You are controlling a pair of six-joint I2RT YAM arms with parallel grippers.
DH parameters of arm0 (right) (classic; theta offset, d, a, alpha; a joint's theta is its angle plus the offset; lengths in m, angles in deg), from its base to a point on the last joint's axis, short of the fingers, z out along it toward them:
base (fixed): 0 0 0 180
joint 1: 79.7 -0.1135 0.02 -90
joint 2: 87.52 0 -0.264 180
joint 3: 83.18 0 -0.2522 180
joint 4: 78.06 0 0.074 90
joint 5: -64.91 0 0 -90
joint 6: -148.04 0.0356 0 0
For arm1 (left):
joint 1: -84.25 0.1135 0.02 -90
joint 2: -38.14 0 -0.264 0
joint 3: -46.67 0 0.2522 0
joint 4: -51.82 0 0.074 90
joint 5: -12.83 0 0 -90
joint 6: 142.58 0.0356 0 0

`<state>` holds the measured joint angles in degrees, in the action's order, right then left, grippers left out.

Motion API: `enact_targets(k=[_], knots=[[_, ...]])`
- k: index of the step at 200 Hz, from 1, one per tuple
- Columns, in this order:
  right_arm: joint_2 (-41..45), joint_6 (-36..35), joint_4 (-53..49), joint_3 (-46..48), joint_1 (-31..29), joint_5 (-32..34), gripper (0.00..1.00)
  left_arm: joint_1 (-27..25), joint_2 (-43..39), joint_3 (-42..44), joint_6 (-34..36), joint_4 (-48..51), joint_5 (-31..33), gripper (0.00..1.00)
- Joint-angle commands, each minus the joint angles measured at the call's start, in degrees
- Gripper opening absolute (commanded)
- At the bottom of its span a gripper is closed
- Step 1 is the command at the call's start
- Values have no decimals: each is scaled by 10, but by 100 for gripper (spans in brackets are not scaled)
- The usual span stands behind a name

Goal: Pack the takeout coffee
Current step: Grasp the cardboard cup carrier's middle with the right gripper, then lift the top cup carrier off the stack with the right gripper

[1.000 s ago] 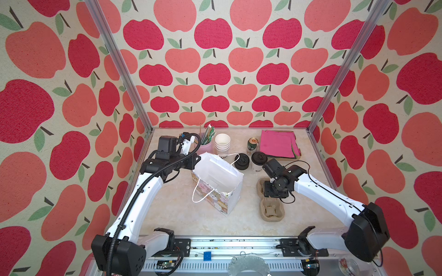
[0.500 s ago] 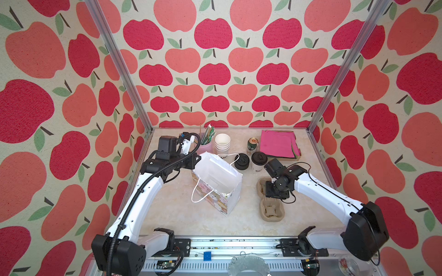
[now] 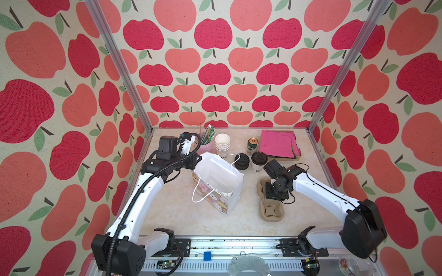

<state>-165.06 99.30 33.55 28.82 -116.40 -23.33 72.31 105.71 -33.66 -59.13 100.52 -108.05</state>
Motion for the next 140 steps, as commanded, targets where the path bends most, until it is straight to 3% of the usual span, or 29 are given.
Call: enact_targets(k=[1,140], knots=[[-7,6,5,13,4,-10,37,-4,4,10,-7,-7,-7,0],[36,-30,-35,-44,4,21,31,-7,1,13,-8,-10,-6,0]])
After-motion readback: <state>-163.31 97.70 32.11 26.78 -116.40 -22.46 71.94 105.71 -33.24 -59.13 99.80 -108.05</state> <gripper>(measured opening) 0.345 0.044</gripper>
